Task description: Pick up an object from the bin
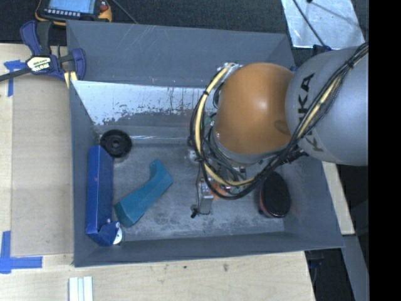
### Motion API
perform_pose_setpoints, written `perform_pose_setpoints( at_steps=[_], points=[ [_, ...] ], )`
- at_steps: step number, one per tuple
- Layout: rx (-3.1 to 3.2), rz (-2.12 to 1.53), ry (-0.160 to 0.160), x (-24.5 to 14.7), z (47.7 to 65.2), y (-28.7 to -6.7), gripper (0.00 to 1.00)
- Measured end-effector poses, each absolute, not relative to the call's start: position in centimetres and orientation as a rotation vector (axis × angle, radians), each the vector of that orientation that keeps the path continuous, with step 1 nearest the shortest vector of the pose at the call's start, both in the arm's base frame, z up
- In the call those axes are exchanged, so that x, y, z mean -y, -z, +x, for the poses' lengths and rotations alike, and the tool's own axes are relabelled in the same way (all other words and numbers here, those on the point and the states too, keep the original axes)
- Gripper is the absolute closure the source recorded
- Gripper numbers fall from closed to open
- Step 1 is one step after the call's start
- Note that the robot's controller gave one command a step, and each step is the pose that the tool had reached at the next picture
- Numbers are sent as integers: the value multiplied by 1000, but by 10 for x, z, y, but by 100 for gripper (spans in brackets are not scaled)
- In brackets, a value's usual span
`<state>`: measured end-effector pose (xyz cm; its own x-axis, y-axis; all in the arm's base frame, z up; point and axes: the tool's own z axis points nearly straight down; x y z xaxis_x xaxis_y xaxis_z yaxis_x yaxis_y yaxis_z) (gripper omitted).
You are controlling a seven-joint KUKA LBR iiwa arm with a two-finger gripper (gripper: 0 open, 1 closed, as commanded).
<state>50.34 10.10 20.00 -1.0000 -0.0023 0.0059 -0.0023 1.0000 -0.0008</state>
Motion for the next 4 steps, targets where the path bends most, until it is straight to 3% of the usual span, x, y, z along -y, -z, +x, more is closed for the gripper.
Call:
perform_pose_setpoints(
  at_steps=[2, 3, 4],
  points=[
    [3141, 2, 0, -101, 504, -203, 0],
    [3123, 279, 0, -93, 495, -222, 0],
    [3121, 432, 0, -91, 540, -226, 0]
  ],
)
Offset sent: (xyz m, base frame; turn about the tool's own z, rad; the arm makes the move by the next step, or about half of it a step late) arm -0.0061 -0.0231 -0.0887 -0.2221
